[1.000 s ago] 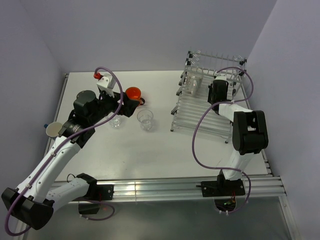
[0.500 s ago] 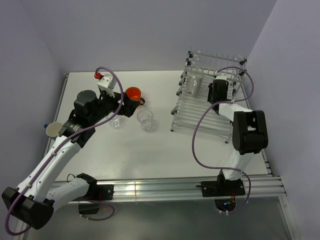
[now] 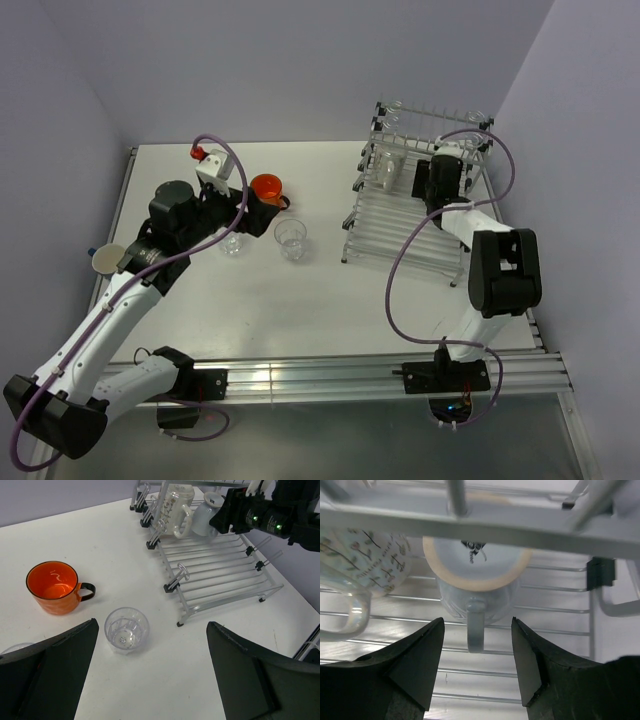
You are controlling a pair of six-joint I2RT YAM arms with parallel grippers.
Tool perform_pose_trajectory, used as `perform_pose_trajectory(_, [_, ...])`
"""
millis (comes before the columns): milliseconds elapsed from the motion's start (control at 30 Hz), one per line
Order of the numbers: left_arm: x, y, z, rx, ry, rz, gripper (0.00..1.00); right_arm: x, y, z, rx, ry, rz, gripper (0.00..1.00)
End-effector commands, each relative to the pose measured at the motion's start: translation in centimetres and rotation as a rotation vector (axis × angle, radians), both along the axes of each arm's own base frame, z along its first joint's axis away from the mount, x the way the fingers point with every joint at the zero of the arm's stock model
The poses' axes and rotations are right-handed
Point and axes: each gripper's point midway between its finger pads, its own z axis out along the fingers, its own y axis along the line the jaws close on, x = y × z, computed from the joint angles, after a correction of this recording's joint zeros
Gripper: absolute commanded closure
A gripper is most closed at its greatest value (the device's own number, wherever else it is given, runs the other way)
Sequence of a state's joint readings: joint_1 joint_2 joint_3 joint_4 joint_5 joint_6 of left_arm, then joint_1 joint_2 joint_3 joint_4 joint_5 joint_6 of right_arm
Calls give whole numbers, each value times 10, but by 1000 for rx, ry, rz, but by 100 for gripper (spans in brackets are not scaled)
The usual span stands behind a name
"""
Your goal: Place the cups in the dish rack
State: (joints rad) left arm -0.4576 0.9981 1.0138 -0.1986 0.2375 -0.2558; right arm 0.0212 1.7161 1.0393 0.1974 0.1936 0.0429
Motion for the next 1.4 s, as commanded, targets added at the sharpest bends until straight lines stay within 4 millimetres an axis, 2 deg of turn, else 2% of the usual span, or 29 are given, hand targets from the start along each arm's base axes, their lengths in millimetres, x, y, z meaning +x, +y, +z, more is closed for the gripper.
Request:
perform_pose_trajectory(0, [-6,3,25,-31,-59,-4,2,-2,-6,53,22,-134,-24,34])
perform_pose_trajectory(133, [-9,7,20,-25,-45,10,2,-26,1,66,55,-137,0,26])
perform_pose_trajectory(267, [-15,13,6,-16,-22,19,2,-52,9,77,76,-142,37,3])
perform_pose_trajectory(300, [-16,17,2,-4,-16,27,2,-58,9,77,77,-135,41,0])
perform_pose_trajectory(333, [-16,20,-1,6,-11,34,2,-67,11,87,78,-156,52,0])
perform_pose_trajectory(400, [-16,28,-8,44,-4,52,2,-78,15,91,74,-148,86,0])
perform_pose_trajectory(433, [-18,33,-16,71,25,66,2,-85,21,104,83,-174,120,0])
perform_pose_trajectory(500, [-12,53,-26,106,61,137,4,-94,27,109,73,-161,169,0])
perform_pose_trajectory(533, [-16,59,-35,124,102,134,4,-98,36,119,87,-178,224,0])
perform_pose_trajectory(600, [-10,84,-44,167,139,181,4,-102,40,128,83,-169,253,0])
perform_pose_trajectory(667, [-14,99,-49,217,190,176,4,-104,48,134,97,-166,290,0])
perform_pose_trajectory(700, [-10,118,-56,286,204,188,4,-104,48,139,71,-161,307,0])
perform_pose_trajectory(733, [-10,126,-52,315,203,179,4,-103,50,139,70,-153,321,0])
perform_pose_trajectory(767, [-16,137,-62,349,252,183,6,-103,53,139,66,-145,337,0])
perform_pose_trajectory(800, [-12,161,-69,398,272,216,6,-103,54,142,68,-145,340,0])
perform_pose_trajectory(833, [-12,172,-68,417,284,225,7,-101,55,140,70,-139,343,0])
perform_pose_trajectory(867, [-17,182,-81,437,355,228,8,-101,56,139,73,-135,348,0])
perform_pose_trajectory(900, [-18,203,-85,467,384,266,8,-99,57,137,79,-132,350,0])
perform_pose_trajectory(933, [-17,214,-84,483,403,286,8,-98,58,137,84,-129,354,0])
perform_pose_trajectory(967, [-17,228,-94,511,465,310,9,-98,60,135,90,-125,363,0])
perform_pose_trajectory(1000, [-25,243,-101,528,523,333,9,-98,63,133,99,-118,377,0])
perform_pose_trajectory(1100, [-32,272,-105,582,604,375,9,-96,70,129,112,-107,411,0])
perform_pose_trajectory(1233, [-34,292,-106,641,647,418,7,-94,77,124,123,-95,442,0])
perform_pose_trajectory(1367, [-35,301,-110,672,693,424,6,-92,79,123,130,-91,452,0])
